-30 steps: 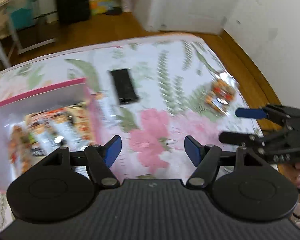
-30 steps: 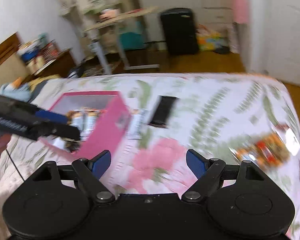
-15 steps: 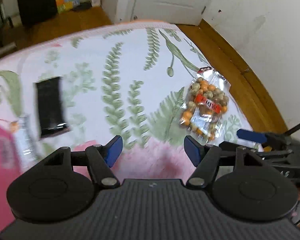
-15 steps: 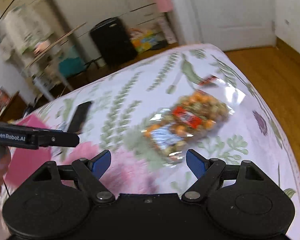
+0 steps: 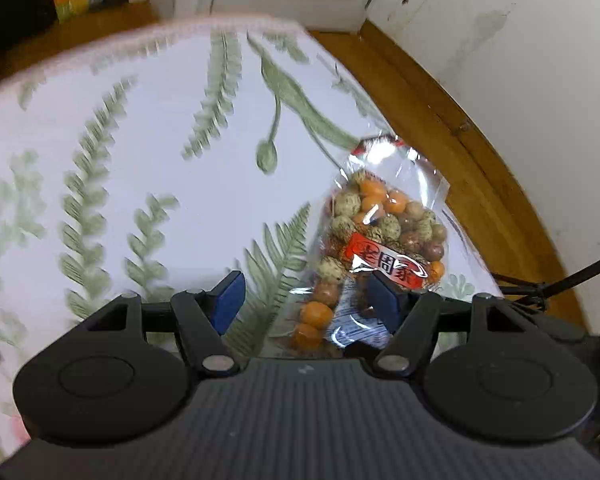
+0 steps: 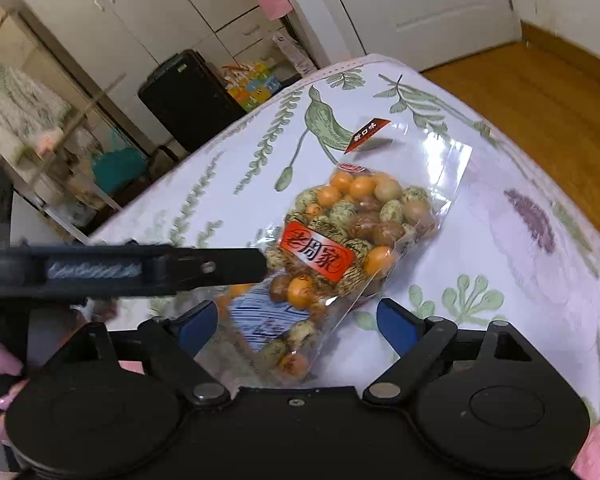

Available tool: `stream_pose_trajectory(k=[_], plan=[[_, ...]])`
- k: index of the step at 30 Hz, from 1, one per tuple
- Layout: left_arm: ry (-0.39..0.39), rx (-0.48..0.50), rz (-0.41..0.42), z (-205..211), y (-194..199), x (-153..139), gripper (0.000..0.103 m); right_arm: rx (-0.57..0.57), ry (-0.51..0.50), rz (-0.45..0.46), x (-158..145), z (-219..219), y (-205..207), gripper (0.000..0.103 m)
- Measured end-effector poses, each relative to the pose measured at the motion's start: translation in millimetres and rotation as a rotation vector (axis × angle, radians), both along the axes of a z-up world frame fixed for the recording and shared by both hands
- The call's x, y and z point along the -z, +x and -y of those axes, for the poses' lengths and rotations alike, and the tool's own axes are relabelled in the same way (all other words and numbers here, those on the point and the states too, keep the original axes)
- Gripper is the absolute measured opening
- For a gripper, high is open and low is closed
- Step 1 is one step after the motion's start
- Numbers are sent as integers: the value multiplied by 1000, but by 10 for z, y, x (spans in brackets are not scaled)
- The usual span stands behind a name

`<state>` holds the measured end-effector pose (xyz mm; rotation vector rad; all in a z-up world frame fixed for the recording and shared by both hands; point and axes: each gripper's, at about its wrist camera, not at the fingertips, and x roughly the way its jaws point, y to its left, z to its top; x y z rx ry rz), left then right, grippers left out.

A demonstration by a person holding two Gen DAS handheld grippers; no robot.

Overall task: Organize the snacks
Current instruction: 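Grasp the last peanut bag with the left tool while the right tool grasps it too, then carry the peanut bag with both tools into the pink box and release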

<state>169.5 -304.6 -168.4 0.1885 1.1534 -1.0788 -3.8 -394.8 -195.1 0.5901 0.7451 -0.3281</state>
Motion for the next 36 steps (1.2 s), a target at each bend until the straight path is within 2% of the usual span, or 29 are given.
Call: stream_pose_trajectory(k=[2,4,7,9,11,13,18,20,28,36], plan=[[-16,-4,-75,3,69,29,67,-32,-46,-7,16,-42,42,95],[-32,31,-182,9,121,49,65,-53,-56,2,31,-61,62,101],[-22,71,-280,31,86,104,64,-74,-58,1,38,-55,103,103],[6,100,-233,50,-41,96,64,-85,-60,-4,29,-62,131,103],[30,134,-129,67,-191,51,62,-100,-76,-12,19,-80,153,103],[30,134,-105,39,-263,18,62,-112,-82,-1,9,-94,125,102],[45,129,-136,-46,-318,-11,61,-158,-122,7,-43,-210,26,93],[55,114,-131,-98,-370,-38,60,-183,-117,7,-94,-255,8,86],[61,72,-190,-485,-415,-212,60,-241,-101,-6,-299,-523,-43,84],[77,9,-260,-913,-485,-395,60,-314,-153,-30,-554,-944,-138,79]])
